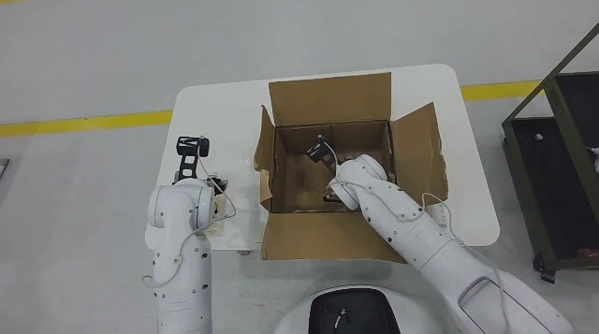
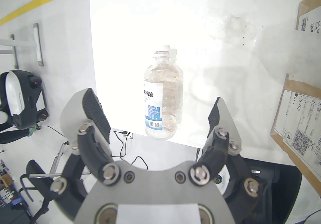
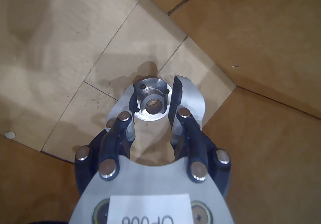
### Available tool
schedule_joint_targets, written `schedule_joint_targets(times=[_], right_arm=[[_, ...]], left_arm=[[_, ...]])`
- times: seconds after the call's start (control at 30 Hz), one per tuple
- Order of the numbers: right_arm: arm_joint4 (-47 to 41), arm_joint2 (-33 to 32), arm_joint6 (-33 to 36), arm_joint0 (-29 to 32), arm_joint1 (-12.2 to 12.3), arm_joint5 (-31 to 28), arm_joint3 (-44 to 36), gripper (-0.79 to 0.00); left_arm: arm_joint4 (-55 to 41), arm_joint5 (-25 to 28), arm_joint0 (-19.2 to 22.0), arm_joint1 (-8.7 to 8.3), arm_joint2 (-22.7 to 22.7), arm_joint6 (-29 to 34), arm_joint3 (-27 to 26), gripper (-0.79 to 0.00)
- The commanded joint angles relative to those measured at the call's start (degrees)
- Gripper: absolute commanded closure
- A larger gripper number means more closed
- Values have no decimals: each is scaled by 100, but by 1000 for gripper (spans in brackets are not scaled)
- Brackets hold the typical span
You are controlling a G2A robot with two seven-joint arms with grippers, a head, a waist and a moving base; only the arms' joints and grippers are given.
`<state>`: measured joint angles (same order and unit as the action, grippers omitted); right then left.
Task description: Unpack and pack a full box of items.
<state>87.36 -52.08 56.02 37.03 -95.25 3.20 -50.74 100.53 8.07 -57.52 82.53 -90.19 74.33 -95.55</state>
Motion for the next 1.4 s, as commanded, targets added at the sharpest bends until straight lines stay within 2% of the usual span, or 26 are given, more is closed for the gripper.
schedule_joint_targets(times=[0.0, 0.2, 0.5, 0.57, 0.6, 0.8, 1.0, 1.23, 1.37], right_arm=[[-4, 2, -13, -5, -11, -12, 39, -329], [-14, -6, -40, -11, -42, -25, 109, -317], [-36, -23, -94, -7, -83, -52, 225, -259], [-37, -41, -100, -16, -87, -51, 240, -117], [-33, -48, -114, -18, -89, -57, 244, 0], [-43, -147, -192, 49, -77, -53, 78, 0], [-9, -443, -283, 414, 41, -168, -822, 0], [57, -1204, -208, 1427, 316, -561, -2681, 0], [104, -1478, -235, 1848, 409, -724, -3357, 0]], left_arm=[[0, 0, 0, 0, 0, 0, 0, -785], [0, 0, 0, 0, 0, 0, 0, -785], [0, 0, 0, 0, 0, 0, 0, -785], [0, 0, 0, 0, 0, 0, 0, -785], [0, 0, 0, 0, 0, 0, 0, -785], [0, 0, 0, 0, 0, 0, 0, -785], [0, 0, 0, 0, 0, 0, 0, -785], [0, 0, 0, 0, 0, 0, 0, -785], [0, 0, 0, 0, 0, 0, 0, -785]])
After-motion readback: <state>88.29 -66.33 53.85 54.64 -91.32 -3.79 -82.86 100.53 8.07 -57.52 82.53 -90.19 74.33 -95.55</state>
